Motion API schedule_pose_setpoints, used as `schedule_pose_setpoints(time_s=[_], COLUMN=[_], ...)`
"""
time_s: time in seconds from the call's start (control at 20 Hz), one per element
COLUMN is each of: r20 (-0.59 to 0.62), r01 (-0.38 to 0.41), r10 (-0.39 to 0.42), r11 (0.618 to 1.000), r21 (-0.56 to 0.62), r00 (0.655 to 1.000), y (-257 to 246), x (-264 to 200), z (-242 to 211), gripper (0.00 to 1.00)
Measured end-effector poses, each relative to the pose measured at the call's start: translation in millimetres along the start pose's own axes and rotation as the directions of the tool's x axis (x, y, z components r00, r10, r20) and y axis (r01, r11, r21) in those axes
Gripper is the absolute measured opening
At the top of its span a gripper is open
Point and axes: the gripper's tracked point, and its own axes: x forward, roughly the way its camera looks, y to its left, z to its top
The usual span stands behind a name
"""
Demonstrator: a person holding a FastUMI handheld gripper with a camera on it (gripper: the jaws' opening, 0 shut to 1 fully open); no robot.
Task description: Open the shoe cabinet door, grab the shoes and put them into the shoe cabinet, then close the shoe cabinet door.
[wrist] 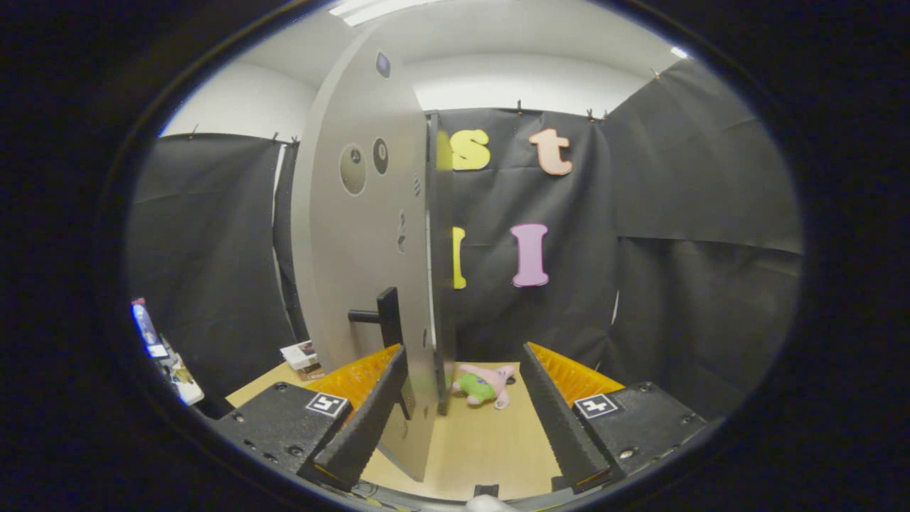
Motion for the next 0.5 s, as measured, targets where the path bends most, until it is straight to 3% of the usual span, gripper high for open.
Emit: schedule_pose_setpoints(time_s=[0.25, 0.5], r20=[-0.016, -0.02], r01=[-0.062, -0.055], r10=[0.062, 0.055], r11=[0.998, 0.998], r21=[-0.01, -0.031], r00=[0.998, 0.998], y=[6, 10], x=[5, 4], z=[-1, 2], gripper=[0.98, 0.93])
